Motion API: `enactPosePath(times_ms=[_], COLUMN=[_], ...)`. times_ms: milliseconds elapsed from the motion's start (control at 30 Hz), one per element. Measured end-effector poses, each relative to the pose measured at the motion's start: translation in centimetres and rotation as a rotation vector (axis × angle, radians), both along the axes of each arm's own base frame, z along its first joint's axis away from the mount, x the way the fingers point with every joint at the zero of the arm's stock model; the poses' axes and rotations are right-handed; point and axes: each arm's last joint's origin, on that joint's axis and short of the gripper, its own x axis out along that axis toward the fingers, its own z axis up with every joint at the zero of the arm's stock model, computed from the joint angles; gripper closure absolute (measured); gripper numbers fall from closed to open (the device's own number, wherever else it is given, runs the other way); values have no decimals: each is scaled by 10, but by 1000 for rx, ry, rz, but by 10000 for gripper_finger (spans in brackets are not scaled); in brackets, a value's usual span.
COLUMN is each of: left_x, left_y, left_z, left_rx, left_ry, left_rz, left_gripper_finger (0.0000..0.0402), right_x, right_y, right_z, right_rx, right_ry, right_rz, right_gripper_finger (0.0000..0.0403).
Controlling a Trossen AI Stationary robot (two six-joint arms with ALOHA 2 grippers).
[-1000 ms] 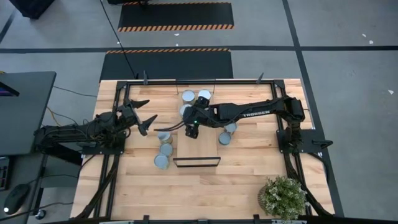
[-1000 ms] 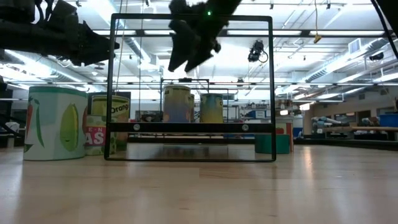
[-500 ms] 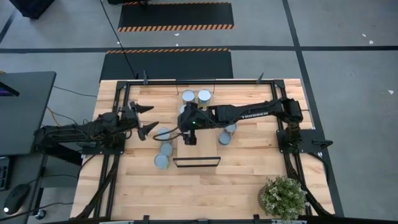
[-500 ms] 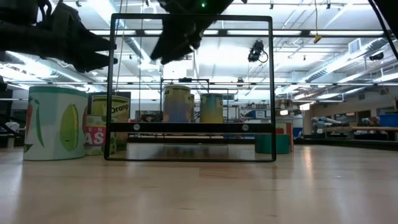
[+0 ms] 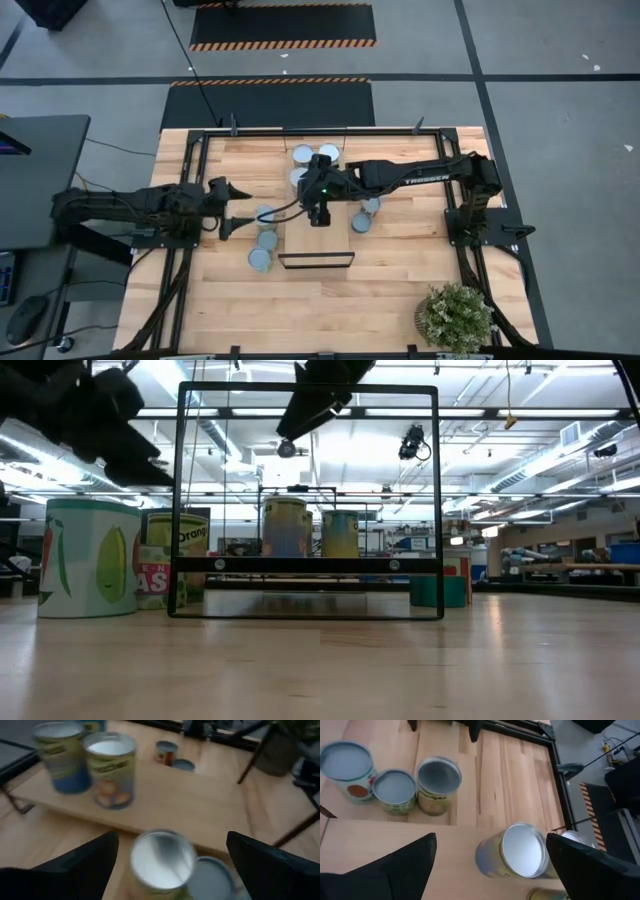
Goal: Pick and place cans onto a shelf
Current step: Put the canned oranges onto the shelf
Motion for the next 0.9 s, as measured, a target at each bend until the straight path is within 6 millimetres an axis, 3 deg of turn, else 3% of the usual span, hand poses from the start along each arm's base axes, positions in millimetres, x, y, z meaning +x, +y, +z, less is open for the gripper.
enactPosePath(times_ms=[167, 300, 567, 900], left_x=[16, 28, 36, 58], left_y=[-8, -15, -23, -14], left_z=[27, 32, 29, -1], left_rx=[22, 4, -44, -59], left_ry=[-21, 116, 548, 779], left_rz=[18, -10, 35, 94], left_gripper_finger=[26, 26, 26, 26], right_x=[1, 0, -2, -2], right_y=[0, 1, 1, 6], right_z=[-2, -4, -6, -6], right_rx=[10, 4, 4, 9], right_ry=[11, 29, 64, 64], right_rz=[28, 34, 35, 53], right_gripper_finger=[19, 19, 19, 19])
